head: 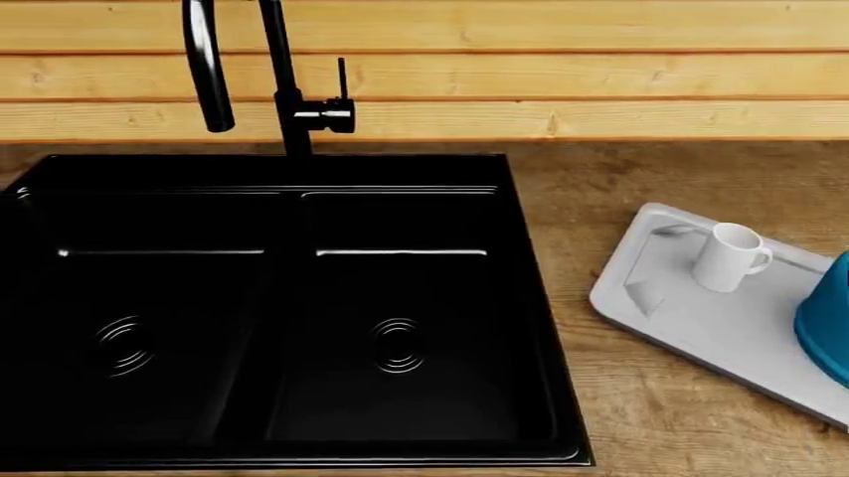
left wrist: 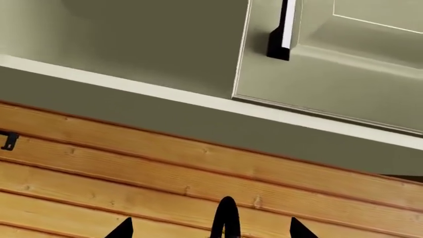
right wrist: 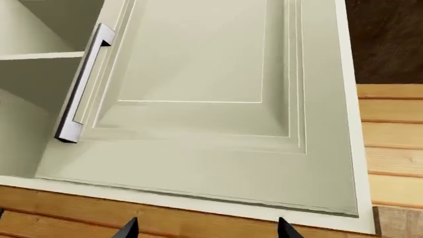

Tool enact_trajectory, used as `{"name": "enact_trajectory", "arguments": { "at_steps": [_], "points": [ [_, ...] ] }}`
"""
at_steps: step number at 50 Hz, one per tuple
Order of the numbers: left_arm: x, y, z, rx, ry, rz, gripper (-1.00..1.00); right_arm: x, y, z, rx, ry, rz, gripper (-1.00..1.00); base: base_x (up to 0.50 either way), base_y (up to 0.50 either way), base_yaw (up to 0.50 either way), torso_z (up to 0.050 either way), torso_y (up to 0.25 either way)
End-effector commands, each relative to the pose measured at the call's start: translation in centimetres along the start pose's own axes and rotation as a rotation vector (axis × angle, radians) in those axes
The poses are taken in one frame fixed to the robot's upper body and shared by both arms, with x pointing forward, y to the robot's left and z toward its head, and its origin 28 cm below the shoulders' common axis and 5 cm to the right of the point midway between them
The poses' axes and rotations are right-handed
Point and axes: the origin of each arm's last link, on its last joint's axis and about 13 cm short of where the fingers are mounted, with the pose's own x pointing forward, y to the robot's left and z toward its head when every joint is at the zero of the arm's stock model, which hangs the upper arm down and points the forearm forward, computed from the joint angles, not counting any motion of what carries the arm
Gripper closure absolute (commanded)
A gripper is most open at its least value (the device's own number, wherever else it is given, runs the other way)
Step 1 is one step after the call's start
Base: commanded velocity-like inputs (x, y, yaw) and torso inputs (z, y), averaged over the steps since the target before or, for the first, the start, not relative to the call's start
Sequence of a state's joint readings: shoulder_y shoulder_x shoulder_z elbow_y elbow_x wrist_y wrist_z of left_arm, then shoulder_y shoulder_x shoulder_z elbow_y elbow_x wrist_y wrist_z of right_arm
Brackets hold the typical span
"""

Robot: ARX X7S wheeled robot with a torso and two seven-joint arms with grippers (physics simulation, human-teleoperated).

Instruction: Pick the kettle from the counter and place it on the tray. Then pick the mug from the cabinet and place it on the tray. Then close the cabinet doors.

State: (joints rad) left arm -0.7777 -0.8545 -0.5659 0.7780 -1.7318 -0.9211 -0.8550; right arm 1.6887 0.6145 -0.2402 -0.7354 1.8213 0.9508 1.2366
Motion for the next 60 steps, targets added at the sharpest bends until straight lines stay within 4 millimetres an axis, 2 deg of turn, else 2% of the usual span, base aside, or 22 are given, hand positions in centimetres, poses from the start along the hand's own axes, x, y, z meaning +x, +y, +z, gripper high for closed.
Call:
{"name": "enact_trajectory", "arguments": {
  "at_steps": [1, 11, 49, 60],
  "points": [
    [0.11, -0.23, 0.56, 0.006, -0.014, -0.004, -1.0, -3.11, -0.04, -1.47, -0.076, 0.01, -0.026, -1.0, 0.0, 0.5, 0.0, 0.0, 0.0],
    [0.11, -0.23, 1.22, 0.011, -0.037, -0.002, -1.0, -3.19, -0.05, -1.85, -0.069, 0.021, -0.029, -1.0, 0.0, 0.5, 0.0, 0.0, 0.0],
    [0.06, -0.1, 0.59, 0.013, -0.02, -0.002, -1.0, -3.33, 0.09, -2.38, -0.056, 0.032, -0.024, -1.0, 0.0, 0.5, 0.0, 0.0, 0.0],
    [0.38, -0.13, 1.11, 0.015, -0.027, 0.006, -1.0, -3.27, 0.1, -2.38, -0.051, 0.033, -0.023, -1.0, 0.0, 0.5, 0.0, 0.0, 0.0]
  ]
}}
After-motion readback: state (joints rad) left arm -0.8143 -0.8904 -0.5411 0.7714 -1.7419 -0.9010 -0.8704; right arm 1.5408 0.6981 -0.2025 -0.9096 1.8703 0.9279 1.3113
